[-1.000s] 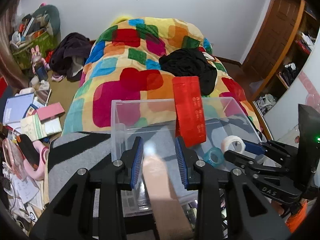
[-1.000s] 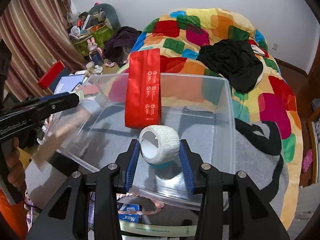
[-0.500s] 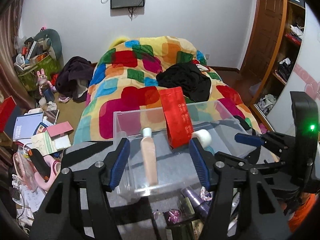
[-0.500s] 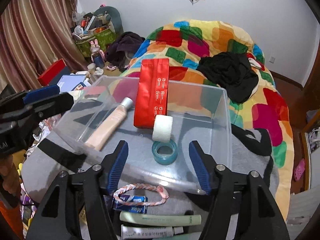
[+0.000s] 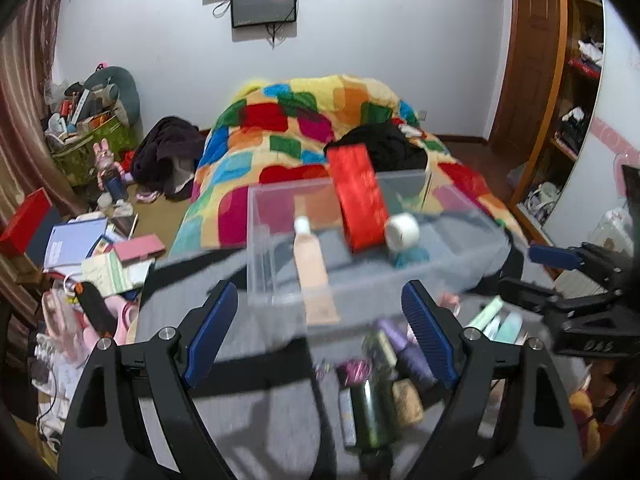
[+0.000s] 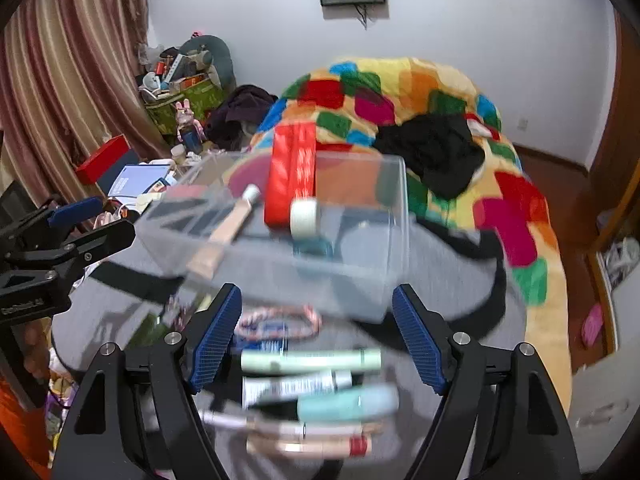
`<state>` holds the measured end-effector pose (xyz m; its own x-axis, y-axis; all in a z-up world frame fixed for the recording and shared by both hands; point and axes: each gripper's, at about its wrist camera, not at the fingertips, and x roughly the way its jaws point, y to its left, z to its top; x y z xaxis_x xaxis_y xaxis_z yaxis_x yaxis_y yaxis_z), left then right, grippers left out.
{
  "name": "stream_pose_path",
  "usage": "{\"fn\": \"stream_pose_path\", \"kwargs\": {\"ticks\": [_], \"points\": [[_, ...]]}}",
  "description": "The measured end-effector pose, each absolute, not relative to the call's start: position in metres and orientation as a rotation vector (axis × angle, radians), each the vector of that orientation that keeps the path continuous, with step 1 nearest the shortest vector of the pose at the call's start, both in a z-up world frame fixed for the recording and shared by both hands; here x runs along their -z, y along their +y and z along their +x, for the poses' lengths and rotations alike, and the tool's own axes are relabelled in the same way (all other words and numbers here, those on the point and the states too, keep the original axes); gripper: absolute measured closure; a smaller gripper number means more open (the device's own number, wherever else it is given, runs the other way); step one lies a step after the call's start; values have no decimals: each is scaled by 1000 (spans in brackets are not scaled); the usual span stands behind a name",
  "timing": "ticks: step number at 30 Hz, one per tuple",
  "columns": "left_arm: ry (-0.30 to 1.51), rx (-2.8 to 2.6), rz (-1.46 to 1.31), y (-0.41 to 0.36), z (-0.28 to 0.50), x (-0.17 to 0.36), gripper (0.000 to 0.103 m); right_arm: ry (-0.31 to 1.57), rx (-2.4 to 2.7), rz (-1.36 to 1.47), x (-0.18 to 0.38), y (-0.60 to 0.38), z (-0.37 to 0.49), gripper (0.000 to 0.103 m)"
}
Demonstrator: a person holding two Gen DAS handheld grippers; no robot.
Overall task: Organize objects
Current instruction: 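Grasp the green glass bottle with the left tool while the right tool grasps the beige cylinder tube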
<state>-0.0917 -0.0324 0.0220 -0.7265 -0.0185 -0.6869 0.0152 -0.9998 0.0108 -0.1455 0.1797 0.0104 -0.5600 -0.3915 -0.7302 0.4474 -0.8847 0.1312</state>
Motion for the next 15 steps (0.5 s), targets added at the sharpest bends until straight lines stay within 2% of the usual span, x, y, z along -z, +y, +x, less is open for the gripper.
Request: {"fn": "stream_pose_path", "kwargs": {"ticks": [10, 15], "points": [[113, 2831, 1378, -25, -67, 39, 19, 31, 2402, 1279, 34, 196, -104, 28], [131, 2812, 1381, -20, -60, 53, 19, 105, 2456, 1287, 48, 188, -91, 27]]}}
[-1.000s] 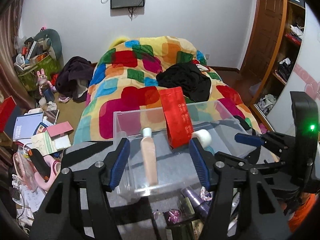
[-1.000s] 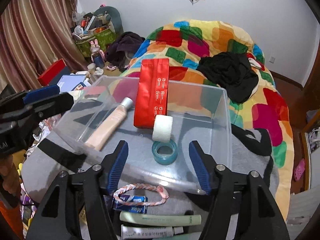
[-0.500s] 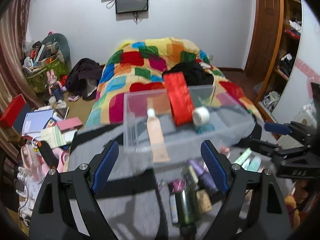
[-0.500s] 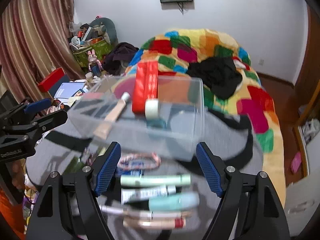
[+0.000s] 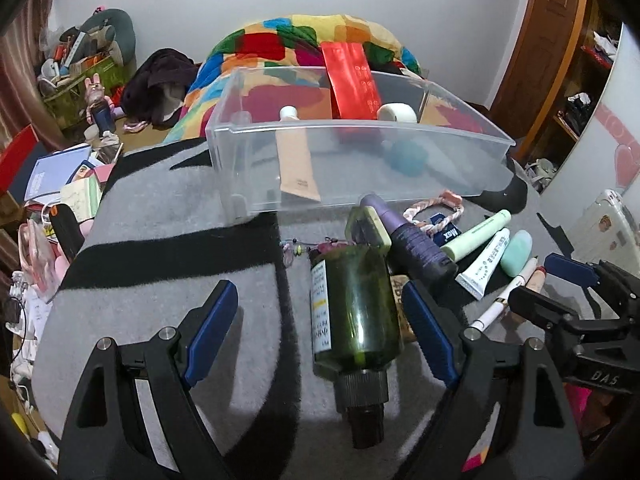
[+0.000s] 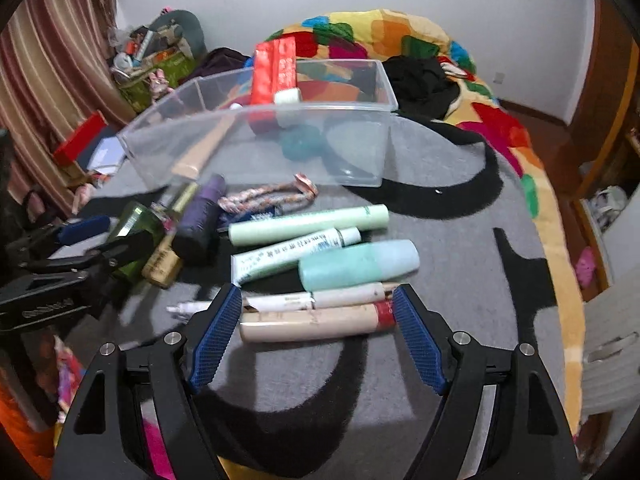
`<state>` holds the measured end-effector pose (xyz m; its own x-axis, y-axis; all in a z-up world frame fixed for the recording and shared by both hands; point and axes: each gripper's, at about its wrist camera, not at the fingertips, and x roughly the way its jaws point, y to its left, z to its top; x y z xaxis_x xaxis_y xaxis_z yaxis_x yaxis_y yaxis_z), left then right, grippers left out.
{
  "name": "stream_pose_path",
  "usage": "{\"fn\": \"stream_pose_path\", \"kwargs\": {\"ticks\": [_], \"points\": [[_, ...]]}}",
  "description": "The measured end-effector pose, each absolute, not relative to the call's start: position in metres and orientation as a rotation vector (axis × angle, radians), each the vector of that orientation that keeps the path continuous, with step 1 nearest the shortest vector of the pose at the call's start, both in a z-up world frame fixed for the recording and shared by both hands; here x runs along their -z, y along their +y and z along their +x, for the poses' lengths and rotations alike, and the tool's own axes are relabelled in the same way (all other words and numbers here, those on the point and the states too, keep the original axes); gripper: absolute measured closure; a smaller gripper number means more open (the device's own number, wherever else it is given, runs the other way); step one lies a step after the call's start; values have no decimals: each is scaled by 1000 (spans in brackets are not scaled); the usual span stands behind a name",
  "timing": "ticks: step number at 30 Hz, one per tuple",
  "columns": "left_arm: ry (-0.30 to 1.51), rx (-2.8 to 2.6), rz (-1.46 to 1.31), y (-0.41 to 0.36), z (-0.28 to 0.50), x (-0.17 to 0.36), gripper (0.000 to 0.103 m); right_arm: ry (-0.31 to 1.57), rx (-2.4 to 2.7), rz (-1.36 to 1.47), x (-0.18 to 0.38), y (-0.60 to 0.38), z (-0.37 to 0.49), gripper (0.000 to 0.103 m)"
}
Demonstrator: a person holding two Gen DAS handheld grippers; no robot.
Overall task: Organize objects
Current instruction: 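Grasp the green glass bottle with the left tool while the right tool grasps the beige cylinder tube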
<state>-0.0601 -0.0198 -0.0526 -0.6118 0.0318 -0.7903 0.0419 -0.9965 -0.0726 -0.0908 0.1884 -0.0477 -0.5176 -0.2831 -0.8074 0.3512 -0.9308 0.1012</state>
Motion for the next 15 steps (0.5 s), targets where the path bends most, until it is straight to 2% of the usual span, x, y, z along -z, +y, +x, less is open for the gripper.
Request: {"fn": "stream_pose_path", "kwargs": {"ticks": [2, 7, 11, 15], "points": [[104, 2819, 1340, -17, -55, 51, 19, 105, 2465, 1281, 48, 190, -88, 27], [70, 2831, 1306, -15, -50, 49, 38, 105, 2466, 1342, 55, 205, -83, 28], [100, 2834, 1306, -17, -49, 51, 48, 70, 2499, 1355, 57, 224, -79, 34], [134, 2827, 1312, -19, -47, 53, 60, 39, 2512, 1363, 55, 232, -83, 50]]}}
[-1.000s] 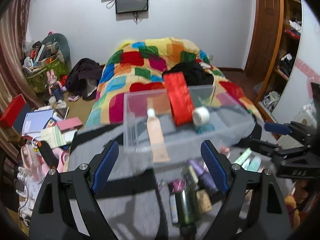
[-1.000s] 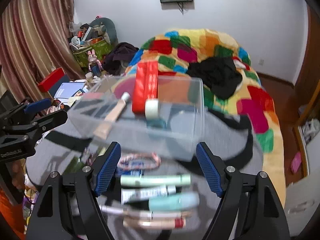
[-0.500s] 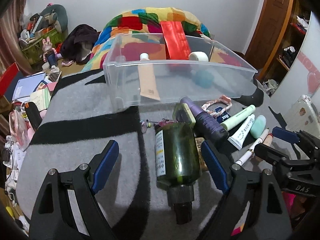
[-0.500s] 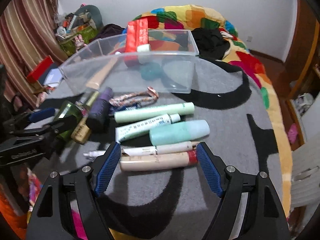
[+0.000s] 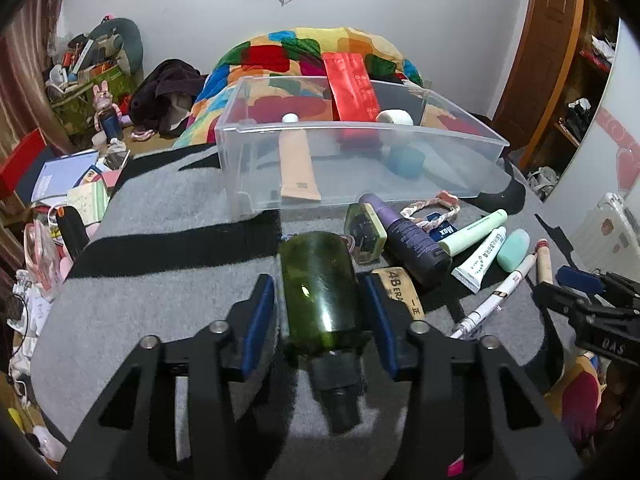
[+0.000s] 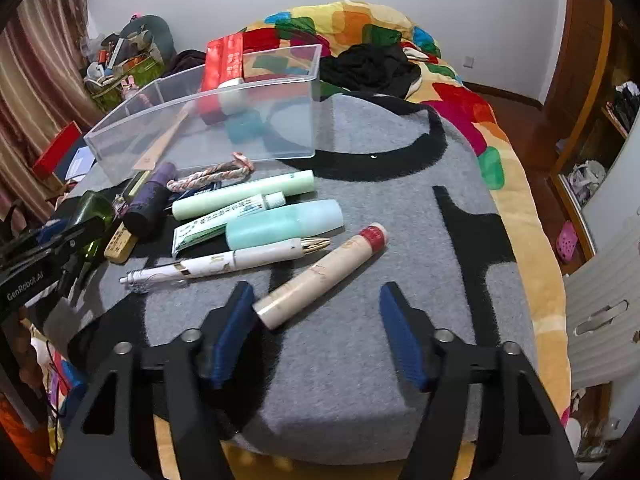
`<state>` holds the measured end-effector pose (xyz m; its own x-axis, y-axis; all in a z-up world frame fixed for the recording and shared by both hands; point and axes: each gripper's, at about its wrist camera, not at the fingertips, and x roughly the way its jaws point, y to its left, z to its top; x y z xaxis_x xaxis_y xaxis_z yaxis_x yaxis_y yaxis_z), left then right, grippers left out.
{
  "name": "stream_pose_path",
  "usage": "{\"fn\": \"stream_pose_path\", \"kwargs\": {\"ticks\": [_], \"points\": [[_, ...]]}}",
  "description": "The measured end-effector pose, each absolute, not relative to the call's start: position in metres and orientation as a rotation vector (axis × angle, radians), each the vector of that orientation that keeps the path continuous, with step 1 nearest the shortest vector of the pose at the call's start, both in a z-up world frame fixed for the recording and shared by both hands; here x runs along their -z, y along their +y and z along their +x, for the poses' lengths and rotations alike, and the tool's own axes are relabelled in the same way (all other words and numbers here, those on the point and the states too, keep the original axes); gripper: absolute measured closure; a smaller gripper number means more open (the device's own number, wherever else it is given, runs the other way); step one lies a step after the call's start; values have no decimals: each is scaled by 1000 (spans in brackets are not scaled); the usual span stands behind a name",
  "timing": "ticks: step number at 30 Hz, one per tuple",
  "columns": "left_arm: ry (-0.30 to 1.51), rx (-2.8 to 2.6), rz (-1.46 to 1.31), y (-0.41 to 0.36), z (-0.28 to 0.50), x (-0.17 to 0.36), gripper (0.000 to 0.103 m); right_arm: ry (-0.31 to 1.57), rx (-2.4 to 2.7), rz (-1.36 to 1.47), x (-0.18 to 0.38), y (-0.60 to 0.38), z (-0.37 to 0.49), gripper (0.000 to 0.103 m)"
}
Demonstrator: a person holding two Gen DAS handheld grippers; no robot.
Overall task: Organize objects
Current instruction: 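Grasp the green glass bottle with the left tool while the right tool grasps the beige cylinder tube, then lower the green bottle into the clear box with the left tool while the right tool drops the beige tube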
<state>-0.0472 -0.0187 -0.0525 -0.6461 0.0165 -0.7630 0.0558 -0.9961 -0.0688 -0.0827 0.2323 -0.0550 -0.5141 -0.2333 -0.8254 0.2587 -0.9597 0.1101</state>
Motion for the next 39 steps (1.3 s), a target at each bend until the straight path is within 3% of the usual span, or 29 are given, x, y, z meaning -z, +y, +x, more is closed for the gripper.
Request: {"fn": "stream_pose_path", "kwargs": {"ticks": [10, 27, 39], "points": [[110, 2812, 1271, -22, -37, 49, 62, -2, 2562, 1374, 56, 245, -93, 89], [89, 2843, 1149, -25, -40, 20, 62, 76, 2619, 1336, 57, 242, -118, 89], [115, 2897, 999, -37, -61, -23, 62, 24, 2728, 1050, -11, 246, -110, 89]]}}
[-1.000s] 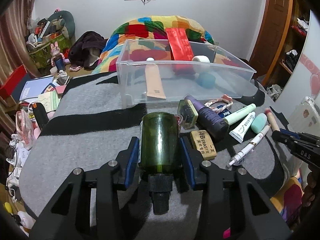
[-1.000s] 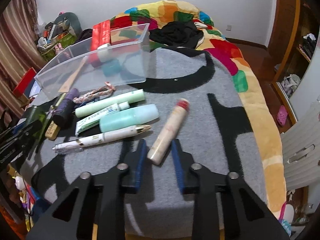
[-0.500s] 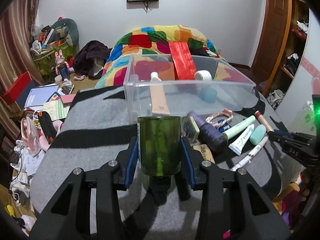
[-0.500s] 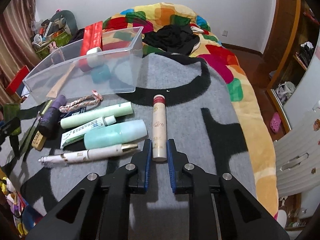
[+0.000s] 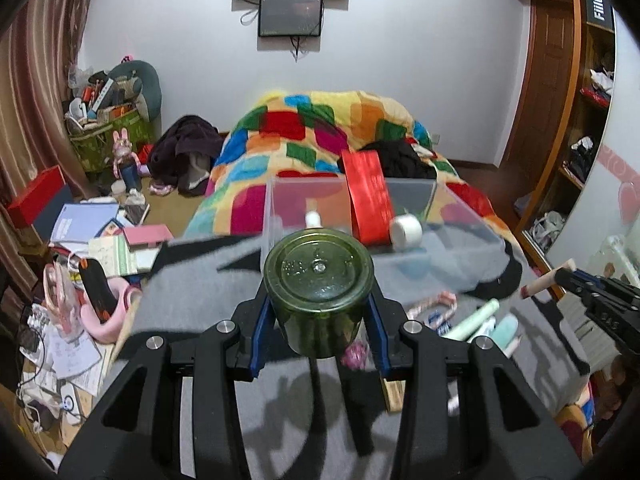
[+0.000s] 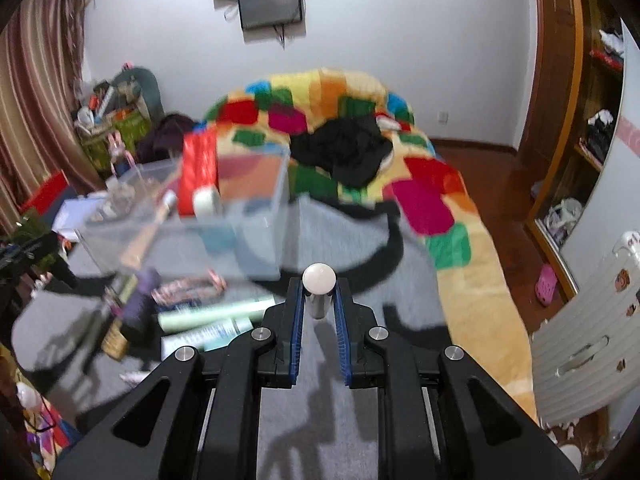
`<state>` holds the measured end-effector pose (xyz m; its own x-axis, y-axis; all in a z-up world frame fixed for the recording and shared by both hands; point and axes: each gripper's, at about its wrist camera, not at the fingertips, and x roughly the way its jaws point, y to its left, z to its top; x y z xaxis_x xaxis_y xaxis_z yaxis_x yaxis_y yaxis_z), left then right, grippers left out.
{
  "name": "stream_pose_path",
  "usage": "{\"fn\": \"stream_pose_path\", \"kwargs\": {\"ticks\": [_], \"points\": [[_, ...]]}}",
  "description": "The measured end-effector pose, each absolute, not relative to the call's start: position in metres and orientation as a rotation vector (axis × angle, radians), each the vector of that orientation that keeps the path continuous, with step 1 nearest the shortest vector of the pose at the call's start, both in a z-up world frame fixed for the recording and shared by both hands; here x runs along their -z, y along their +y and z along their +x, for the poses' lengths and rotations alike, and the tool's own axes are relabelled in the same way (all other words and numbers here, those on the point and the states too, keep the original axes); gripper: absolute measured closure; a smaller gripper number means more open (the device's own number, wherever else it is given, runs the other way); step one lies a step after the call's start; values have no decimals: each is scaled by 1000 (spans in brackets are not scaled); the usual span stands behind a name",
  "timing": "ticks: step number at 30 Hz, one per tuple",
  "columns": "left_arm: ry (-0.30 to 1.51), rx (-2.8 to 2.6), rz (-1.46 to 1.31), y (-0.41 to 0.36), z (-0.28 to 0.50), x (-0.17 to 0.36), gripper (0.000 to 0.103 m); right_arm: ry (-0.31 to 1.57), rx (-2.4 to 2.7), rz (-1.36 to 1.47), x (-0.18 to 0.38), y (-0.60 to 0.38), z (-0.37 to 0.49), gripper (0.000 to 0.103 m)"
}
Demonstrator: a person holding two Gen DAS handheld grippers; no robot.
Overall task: Organize objects
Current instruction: 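Lower the green bottle into the clear box with the left tool while the right tool drops the beige tube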
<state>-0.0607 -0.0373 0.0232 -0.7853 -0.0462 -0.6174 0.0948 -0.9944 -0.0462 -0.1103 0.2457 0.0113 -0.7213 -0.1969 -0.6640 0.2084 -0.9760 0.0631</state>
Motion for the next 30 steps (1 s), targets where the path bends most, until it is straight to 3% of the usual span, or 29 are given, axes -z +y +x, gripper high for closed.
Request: {"fn": "stream_pose_path", "kwargs": {"ticks": [13, 30], "points": [[93, 2924, 1023, -45, -124, -48, 62, 15, 2676, 804, -64, 202, -138, 89], [-81, 2812, 1163, -23, -170, 2, 62, 327, 2606, 994, -5, 134, -194, 89]]}}
